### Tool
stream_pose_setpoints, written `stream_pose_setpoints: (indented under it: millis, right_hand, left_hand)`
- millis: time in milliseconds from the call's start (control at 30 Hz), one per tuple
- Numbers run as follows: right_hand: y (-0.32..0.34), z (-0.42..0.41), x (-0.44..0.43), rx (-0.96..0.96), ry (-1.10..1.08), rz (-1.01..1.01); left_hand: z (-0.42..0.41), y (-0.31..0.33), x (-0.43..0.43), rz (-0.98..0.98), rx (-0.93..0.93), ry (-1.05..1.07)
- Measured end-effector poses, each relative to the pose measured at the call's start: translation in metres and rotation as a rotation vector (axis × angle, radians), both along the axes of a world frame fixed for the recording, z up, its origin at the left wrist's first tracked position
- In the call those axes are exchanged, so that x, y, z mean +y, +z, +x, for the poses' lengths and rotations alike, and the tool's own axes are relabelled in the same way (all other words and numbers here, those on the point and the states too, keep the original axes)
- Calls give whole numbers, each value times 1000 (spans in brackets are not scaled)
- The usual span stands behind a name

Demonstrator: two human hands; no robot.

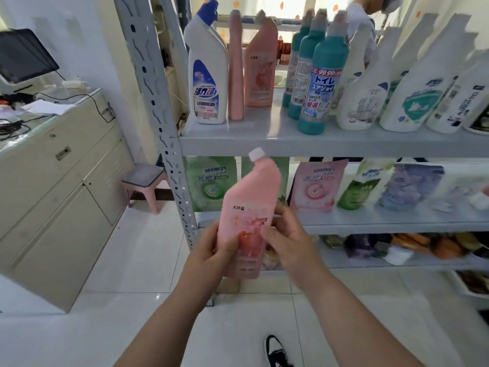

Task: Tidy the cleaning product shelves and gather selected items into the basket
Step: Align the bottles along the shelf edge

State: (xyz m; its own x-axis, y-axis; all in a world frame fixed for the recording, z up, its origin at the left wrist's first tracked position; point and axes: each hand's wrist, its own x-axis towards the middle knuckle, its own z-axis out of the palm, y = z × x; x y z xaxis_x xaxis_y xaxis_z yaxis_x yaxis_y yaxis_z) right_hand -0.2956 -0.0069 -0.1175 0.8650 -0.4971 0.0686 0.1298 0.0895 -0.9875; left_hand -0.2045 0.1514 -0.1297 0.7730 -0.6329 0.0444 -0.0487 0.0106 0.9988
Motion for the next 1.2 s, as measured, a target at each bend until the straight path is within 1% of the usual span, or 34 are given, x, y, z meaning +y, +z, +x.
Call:
stream_pose_setpoints:
  millis: [100, 167, 233, 267, 367, 400, 467, 533, 600, 667, 733, 767, 833, 933, 1000, 1067, 1100, 1133, 1200]
  right_hand:
    - [-12, -14, -1, 4, 22, -41]
    - [-16, -19, -2, 0, 48, -16]
    - [-15, -22, -5, -9, 113, 48]
    - [-14, -22, -7, -12, 155, 100]
    - [-8, -18, -13, 5, 230, 296]
    - [-6, -17, -15, 7, 237, 354]
    - [-7, -17, -20, 23, 218, 406]
    - [-9, -20, -30, 76, 159, 351]
    - [-13, -24, -46, 102, 110, 269]
    - [-18, -29, -67, 85, 92, 192]
    - [-22, -35, -85, 69, 148, 135]
    - [-24, -37, -92, 48, 186, 144]
    - [-29, -41, -103, -1, 234, 193]
    - [-32, -42, -113, -15, 208, 202]
    - [-35, -42, -120, -8, 184, 288]
    - [-37, -42, -126, 1, 209, 463]
    - [-38, -43, -127, 24, 243, 545]
    - [-39, -43, -128, 66, 282, 601]
    - [-42, -45, -127, 161, 358, 647]
  left_hand:
    - [-10, -9, 9, 28, -89, -37]
    - [-15, -8, 10, 54, -123, -38]
    - [-20, -8, 6, 89, -76, 14]
    - [-24, -8, 1, 100, 13, 30]
    - [-43, -5, -19, 73, 524, -35]
    - [-50, -3, -26, 36, 642, -53]
    - [-60, -2, -40, -31, 772, -74]
    - [-66, -2, -51, -36, 769, -120]
    - [-69, -4, -57, 11, 671, -178]
    - [-70, -12, -62, 82, 502, -203]
    - [-74, -19, -70, 172, 272, -193]
    - [-77, -22, -74, 189, 209, -165]
    - [-81, -28, -83, 177, 148, -82]
    - [-85, -34, -95, 208, 68, 111]
    - [-89, -36, -103, 248, 43, 224]
    - [-97, -33, -113, 262, 79, 252]
    - [-103, -31, -120, 257, 155, 256]
    - [-110, -30, -128, 243, 275, 265]
    - [-122, -24, -142, 200, 584, 279]
